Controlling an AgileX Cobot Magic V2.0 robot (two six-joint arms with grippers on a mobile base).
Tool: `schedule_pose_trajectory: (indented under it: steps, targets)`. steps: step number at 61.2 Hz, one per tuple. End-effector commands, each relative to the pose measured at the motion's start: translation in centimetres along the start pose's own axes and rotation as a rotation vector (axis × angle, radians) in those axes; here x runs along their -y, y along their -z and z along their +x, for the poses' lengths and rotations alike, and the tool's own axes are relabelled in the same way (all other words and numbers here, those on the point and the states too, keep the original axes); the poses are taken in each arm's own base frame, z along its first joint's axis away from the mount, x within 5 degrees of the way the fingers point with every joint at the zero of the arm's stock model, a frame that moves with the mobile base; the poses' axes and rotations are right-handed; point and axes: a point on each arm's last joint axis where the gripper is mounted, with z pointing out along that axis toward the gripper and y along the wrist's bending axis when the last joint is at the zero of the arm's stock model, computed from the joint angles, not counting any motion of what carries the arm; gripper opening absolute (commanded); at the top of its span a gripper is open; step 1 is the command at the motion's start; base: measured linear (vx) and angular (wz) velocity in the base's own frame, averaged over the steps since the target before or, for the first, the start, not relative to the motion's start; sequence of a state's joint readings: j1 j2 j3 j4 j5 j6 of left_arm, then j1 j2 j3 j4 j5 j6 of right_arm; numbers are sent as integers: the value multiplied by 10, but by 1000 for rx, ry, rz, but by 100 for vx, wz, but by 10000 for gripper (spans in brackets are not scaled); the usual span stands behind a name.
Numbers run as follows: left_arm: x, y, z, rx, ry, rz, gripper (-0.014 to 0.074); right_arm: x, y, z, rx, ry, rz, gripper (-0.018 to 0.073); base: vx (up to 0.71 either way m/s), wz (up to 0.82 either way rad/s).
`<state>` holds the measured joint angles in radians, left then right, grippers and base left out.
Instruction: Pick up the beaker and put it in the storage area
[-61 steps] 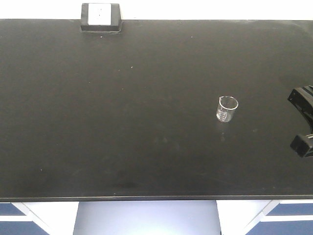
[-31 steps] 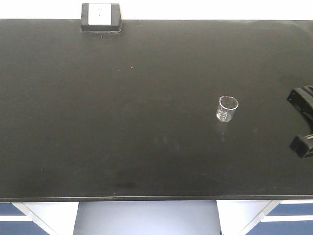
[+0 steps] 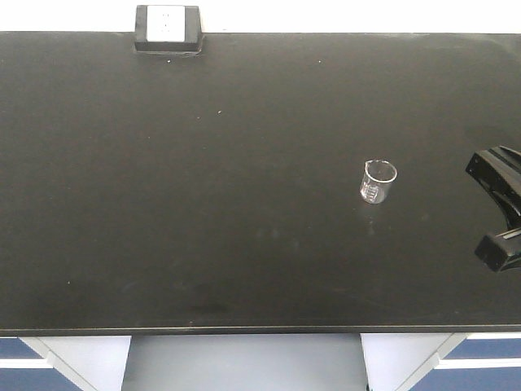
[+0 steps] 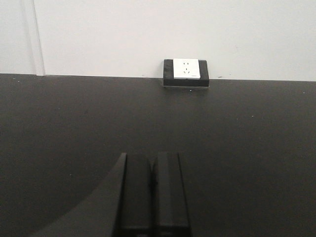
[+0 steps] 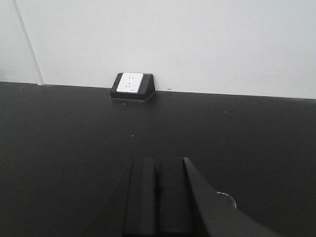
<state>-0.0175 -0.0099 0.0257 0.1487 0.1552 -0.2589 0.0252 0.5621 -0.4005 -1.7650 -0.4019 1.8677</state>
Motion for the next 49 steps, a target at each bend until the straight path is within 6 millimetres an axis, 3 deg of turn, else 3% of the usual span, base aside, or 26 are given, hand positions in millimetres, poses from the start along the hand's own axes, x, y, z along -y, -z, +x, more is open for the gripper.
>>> schedule_pose_trajectory:
  steps: [1,28,35,38,49]
  targets:
    - [2,0,-1,76,11,30,-8,0,1,-9,23,31,17,0,0,0]
    - [2,0,-1,76,11,30,-8,12,-2,-15,94,19,125,0,0,0]
    - [2,0,-1,76,11,30,-8,21,-3,-23,181,59,216,0,0,0]
    - [2,0,-1,76,11,30,-8,28,-2,-24,203,0,284,0,0,0]
    - [2,0,-1,76,11,30,-8,36,0,-6,-12,34,383,0,0,0]
